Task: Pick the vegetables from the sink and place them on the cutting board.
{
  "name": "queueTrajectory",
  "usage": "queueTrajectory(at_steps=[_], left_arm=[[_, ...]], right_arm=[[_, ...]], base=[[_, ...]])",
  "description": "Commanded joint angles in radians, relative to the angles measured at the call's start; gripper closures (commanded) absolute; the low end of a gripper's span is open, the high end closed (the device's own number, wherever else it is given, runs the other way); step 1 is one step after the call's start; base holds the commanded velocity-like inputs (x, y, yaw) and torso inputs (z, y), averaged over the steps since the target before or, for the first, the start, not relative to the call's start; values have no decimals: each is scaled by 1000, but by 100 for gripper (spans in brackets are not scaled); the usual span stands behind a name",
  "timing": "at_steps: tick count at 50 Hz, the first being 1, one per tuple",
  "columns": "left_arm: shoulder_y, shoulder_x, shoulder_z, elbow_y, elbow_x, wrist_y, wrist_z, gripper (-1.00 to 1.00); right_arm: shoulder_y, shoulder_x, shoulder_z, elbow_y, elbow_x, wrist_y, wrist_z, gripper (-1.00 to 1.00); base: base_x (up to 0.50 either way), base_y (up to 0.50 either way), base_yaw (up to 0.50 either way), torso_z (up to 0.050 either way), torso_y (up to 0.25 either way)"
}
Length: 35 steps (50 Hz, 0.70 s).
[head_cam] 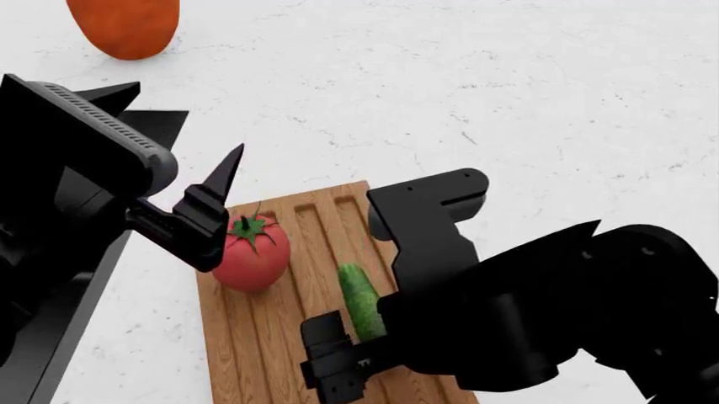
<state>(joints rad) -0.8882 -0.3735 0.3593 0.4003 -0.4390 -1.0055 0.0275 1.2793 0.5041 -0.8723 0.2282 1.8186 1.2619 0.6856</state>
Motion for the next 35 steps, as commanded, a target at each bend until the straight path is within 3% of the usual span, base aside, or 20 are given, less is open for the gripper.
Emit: queueTrajectory(at_steps=[1, 22, 30, 35], left_arm=[[3, 23, -26, -20, 15, 35, 17, -100], [-5, 23, -24, -17, 7, 29, 10, -100], [-5, 28, -69, 6, -4, 19, -21, -100], [-16, 54, -137, 19, 6, 33, -85, -100]], right_arm=[[6, -15, 17, 7, -41, -8, -6, -100], [141, 43, 95, -64, 31, -31, 85, -100], [106, 72, 115, -137, -39, -82, 50, -100], [4, 134, 177, -294, -140, -212, 26, -100]], base=[[0, 0, 0, 0, 0], [0, 0, 0, 0, 0], [0, 0, 0, 0, 0], [0, 0, 0, 0, 0]])
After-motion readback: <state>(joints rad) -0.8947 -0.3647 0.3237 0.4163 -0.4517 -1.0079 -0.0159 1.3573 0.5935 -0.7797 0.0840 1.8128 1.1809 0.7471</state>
